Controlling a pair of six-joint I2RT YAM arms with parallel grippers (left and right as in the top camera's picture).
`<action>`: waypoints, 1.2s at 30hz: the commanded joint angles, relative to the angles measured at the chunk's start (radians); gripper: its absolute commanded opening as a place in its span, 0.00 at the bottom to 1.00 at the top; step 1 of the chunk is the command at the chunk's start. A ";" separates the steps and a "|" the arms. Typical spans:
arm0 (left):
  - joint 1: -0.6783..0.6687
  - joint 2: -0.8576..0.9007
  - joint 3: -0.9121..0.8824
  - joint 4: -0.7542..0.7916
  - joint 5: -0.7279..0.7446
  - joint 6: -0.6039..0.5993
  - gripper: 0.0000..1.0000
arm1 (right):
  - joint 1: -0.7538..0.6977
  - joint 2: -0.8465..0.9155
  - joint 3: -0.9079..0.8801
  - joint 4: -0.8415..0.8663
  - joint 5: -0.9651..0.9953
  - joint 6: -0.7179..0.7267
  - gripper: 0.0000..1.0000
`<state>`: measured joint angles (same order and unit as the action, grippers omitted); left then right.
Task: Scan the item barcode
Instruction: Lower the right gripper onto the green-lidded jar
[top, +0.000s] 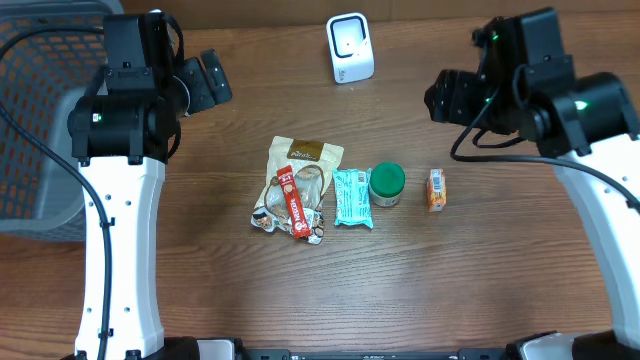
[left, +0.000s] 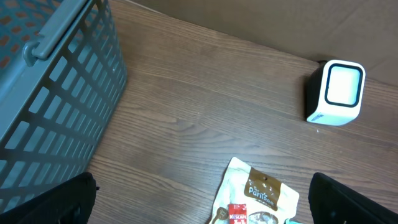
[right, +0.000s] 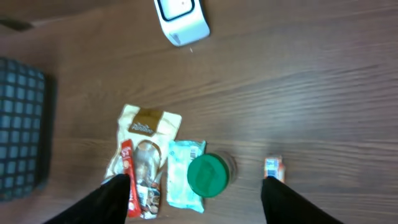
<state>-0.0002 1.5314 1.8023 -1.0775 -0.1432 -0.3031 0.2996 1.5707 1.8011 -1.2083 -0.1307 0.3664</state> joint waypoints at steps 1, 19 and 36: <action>0.000 -0.015 0.016 0.004 -0.002 0.019 1.00 | 0.024 0.013 0.004 -0.014 0.003 -0.008 0.73; 0.000 -0.015 0.016 0.004 -0.002 0.019 1.00 | 0.256 0.392 -0.015 -0.097 0.208 0.035 0.96; 0.000 -0.015 0.016 0.004 -0.002 0.019 1.00 | 0.257 0.514 -0.019 -0.140 0.163 0.079 0.98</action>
<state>-0.0002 1.5314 1.8023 -1.0771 -0.1432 -0.3027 0.5552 2.0789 1.7874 -1.3506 0.0402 0.4355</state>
